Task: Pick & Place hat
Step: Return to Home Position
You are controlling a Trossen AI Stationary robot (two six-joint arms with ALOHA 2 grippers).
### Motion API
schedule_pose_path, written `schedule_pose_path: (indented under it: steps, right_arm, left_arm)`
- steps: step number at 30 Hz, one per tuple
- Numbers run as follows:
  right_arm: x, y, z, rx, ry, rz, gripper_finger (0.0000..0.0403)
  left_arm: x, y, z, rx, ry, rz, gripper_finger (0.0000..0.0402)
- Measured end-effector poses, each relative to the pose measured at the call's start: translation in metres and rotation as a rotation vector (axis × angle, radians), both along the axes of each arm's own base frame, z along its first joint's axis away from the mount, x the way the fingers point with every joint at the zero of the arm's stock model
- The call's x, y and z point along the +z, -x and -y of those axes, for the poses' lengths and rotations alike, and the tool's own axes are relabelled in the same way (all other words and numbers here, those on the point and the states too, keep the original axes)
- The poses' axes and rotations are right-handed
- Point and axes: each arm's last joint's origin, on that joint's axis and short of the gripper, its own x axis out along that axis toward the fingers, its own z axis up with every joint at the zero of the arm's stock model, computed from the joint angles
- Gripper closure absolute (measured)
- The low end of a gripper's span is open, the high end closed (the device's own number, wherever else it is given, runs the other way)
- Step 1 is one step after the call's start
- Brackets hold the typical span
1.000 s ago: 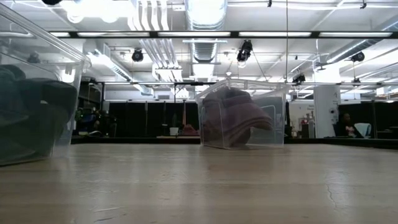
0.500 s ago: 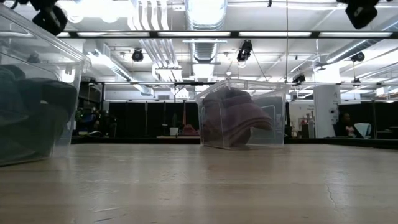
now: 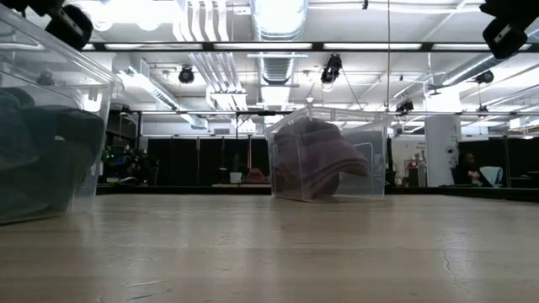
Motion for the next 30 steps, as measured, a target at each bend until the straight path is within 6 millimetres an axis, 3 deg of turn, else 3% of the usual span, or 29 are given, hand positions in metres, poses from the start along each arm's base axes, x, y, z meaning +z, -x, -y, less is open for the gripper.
schedule_pose_path:
  steps: [4,13,23,30]
  right_arm:
    - [-0.007,0.006,0.002,0.017,0.006,0.061,0.0360]
    - [-0.001,0.005,-0.002,0.153,0.082,0.135,0.0360]
    - [-0.017,-0.009,-0.009,0.171,0.091,0.135,0.0360]
    - [-0.038,-0.027,-0.018,0.176,0.108,0.163,0.0360]
  left_arm:
    - [-0.013,-0.001,0.002,-0.029,-0.070,0.043,0.0362]
    - [-0.036,-0.001,0.000,-0.005,-0.101,0.203,0.0362]
    - [-0.056,0.000,-0.002,-0.022,-0.148,0.121,0.0362]
    - [-0.052,0.002,-0.004,-0.022,-0.171,0.084,0.0362]
